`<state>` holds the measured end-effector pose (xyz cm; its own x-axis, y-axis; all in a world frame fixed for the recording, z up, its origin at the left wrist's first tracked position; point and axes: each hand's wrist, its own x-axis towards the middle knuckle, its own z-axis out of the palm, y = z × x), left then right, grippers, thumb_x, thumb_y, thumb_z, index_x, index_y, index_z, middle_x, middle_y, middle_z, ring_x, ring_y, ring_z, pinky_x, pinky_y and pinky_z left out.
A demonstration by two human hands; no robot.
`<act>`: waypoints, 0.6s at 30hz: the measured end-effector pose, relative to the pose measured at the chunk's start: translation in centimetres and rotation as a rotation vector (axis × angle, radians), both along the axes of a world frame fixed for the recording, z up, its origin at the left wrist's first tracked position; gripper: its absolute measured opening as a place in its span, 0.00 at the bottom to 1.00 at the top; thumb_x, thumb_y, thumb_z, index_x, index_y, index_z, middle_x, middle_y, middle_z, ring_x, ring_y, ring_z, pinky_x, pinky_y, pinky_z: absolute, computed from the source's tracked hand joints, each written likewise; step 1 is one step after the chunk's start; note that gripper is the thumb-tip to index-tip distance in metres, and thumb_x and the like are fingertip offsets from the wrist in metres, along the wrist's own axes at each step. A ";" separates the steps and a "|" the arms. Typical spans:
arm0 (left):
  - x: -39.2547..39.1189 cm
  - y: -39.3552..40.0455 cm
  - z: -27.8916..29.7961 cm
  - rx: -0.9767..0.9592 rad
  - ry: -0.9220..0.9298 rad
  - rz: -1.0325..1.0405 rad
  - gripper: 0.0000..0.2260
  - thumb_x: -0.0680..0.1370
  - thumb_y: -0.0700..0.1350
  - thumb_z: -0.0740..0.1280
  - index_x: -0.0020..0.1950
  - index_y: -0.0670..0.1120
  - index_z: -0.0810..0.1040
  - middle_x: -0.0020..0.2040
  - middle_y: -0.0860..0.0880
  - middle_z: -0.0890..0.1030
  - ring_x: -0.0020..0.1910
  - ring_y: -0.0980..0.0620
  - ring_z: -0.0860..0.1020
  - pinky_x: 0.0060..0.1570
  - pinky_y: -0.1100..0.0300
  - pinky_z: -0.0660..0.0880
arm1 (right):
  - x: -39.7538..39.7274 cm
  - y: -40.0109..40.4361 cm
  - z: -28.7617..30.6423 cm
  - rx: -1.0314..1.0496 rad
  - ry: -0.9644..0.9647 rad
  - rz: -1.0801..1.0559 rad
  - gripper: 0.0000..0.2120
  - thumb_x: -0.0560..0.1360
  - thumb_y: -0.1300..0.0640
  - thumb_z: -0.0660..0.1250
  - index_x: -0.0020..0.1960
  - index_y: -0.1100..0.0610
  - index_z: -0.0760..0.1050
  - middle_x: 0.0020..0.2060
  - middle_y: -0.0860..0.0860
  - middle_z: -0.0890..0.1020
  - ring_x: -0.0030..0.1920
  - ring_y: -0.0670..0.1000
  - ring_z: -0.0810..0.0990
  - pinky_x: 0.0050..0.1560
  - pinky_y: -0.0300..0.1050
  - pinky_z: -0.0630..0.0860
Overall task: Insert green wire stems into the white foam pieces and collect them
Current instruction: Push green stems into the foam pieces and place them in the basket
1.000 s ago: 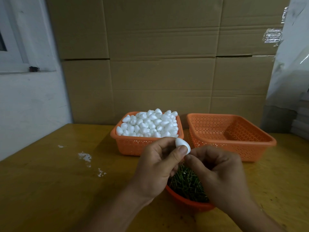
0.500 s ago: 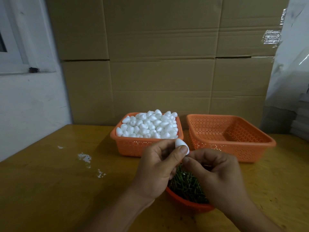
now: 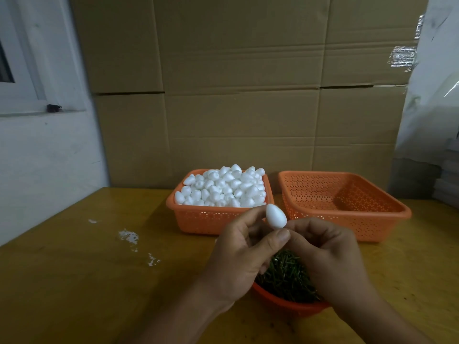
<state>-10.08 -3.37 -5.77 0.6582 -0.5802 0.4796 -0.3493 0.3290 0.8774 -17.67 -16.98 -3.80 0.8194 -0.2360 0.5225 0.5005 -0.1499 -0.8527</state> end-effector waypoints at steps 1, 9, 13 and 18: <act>0.0 0.0 -0.1 -0.001 0.010 0.004 0.16 0.75 0.52 0.74 0.62 0.55 0.80 0.43 0.42 0.77 0.31 0.54 0.71 0.30 0.61 0.69 | 0.1 -0.2 0.0 -0.004 0.015 -0.034 0.04 0.72 0.60 0.72 0.41 0.59 0.84 0.33 0.60 0.86 0.36 0.60 0.86 0.43 0.48 0.83; 0.1 -0.3 -0.9 0.116 -0.075 0.170 0.16 0.73 0.54 0.72 0.60 0.56 0.76 0.33 0.57 0.76 0.30 0.62 0.74 0.34 0.64 0.69 | 2.7 -4.9 1.9 -0.151 0.161 -0.402 0.07 0.74 0.56 0.74 0.37 0.50 0.84 0.32 0.53 0.84 0.23 0.44 0.73 0.22 0.35 0.71; 0.1 -0.3 -1.0 0.138 -0.109 0.183 0.13 0.72 0.57 0.71 0.56 0.60 0.77 0.34 0.56 0.77 0.32 0.63 0.75 0.36 0.66 0.72 | 6.1 -8.8 2.6 -0.352 0.302 -0.555 0.09 0.76 0.55 0.73 0.37 0.51 0.83 0.26 0.50 0.82 0.20 0.42 0.70 0.20 0.38 0.66; 0.1 -0.3 -1.3 0.163 -0.130 0.196 0.12 0.74 0.54 0.72 0.56 0.56 0.78 0.34 0.56 0.78 0.34 0.63 0.76 0.38 0.66 0.71 | 10.3 -12.4 3.3 -0.656 0.577 -0.680 0.19 0.74 0.41 0.72 0.40 0.58 0.83 0.33 0.56 0.85 0.34 0.57 0.83 0.35 0.53 0.80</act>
